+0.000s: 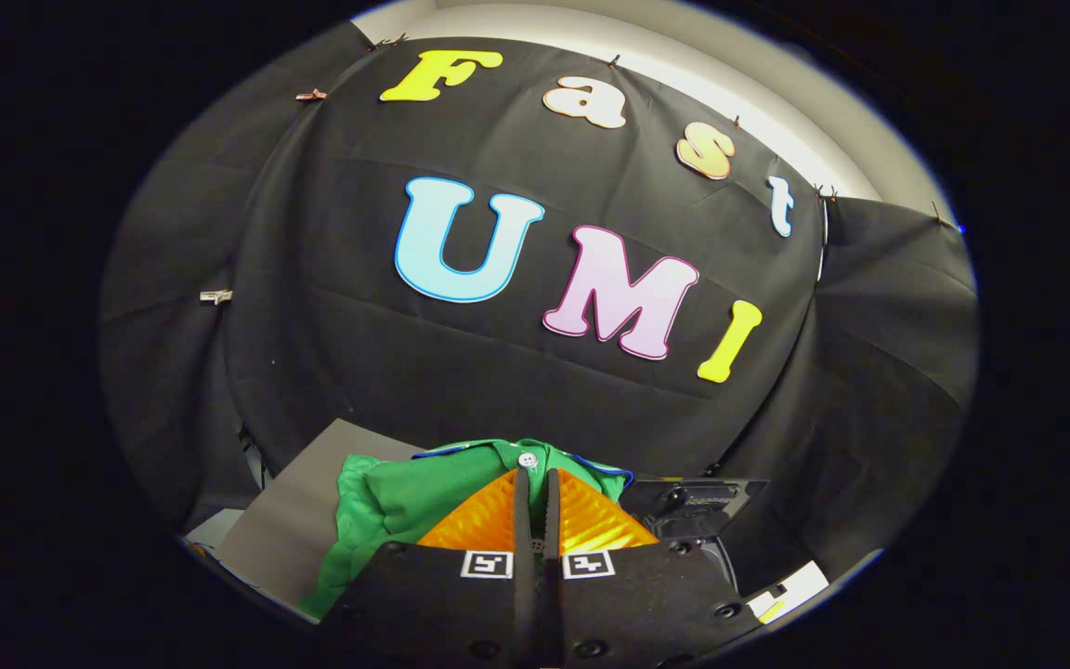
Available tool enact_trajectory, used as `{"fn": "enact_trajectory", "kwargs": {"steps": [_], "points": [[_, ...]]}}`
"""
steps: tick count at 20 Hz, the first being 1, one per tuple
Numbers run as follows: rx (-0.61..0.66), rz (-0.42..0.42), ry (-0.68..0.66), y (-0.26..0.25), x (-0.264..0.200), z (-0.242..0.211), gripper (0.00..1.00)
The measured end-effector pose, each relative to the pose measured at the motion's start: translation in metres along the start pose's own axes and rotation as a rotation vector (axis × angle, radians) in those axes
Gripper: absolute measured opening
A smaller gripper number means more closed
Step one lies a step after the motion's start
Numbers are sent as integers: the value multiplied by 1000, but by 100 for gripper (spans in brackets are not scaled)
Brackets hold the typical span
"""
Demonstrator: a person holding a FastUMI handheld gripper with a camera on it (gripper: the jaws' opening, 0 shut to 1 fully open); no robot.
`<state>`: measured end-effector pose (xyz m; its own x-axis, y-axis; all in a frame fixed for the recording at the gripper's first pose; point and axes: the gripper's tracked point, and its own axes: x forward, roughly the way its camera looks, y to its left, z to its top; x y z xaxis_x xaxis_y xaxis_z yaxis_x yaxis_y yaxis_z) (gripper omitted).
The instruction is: Put the clothes into the washing machine and then close the washing machine lid.
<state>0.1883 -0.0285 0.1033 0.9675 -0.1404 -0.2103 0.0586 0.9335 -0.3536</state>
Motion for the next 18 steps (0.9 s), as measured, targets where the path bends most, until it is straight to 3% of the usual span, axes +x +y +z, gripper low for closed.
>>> {"fn": "enact_trajectory", "kwargs": {"steps": [9,18], "points": [[22,63,-75,-33,-14,20,5],[34,44,-78,-111,-3,13,5]]}}
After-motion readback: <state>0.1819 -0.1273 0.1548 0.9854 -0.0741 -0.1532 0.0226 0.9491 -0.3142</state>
